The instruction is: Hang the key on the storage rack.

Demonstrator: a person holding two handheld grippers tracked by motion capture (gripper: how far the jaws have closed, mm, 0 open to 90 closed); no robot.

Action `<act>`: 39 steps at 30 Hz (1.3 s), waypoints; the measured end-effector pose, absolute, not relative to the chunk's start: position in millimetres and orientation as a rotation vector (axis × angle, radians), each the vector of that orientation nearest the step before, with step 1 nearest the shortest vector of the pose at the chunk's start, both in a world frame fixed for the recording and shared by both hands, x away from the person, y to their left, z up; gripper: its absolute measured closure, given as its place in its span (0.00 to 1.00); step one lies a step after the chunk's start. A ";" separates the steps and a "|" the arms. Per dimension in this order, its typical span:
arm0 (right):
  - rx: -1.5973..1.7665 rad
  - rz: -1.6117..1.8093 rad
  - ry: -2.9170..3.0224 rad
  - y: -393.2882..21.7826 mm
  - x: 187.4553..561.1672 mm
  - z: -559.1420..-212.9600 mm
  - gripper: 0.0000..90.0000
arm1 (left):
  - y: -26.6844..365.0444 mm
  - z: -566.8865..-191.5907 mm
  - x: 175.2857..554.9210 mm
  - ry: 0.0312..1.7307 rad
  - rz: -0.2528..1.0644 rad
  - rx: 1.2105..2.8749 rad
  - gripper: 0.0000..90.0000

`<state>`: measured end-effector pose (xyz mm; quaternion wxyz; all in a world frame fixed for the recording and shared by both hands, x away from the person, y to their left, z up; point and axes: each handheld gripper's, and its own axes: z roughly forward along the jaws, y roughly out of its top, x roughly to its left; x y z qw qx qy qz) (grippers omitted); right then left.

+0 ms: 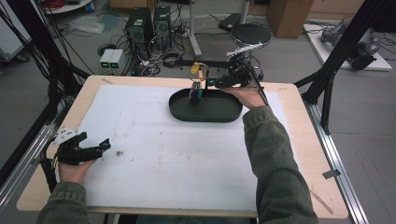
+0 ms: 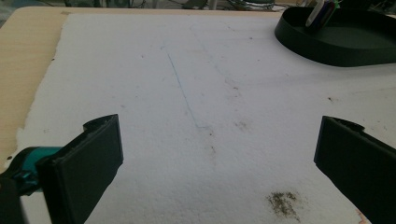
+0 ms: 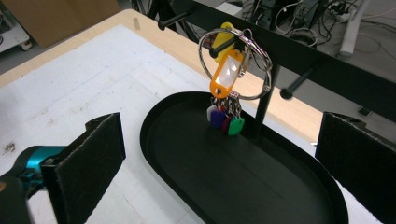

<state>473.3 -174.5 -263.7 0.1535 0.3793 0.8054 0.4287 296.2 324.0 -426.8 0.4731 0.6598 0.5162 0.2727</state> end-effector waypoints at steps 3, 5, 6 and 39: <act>1.101 1.237 2.298 -181.0 467.7 -265.1 0.01 | 323.9 -426.6 295.7 1.264 0.667 1.618 0.02; 1.108 1.231 2.295 -184.9 464.2 -265.7 0.01 | 323.7 -426.3 295.0 1.260 0.667 1.624 0.02; 1.110 1.227 2.294 -186.2 462.8 -265.4 0.01 | 323.2 -426.5 294.8 1.261 0.667 1.621 0.02; 1.265 1.233 2.114 -256.7 403.4 -295.2 0.01 | 324.4 -426.0 294.4 1.260 0.670 1.616 0.02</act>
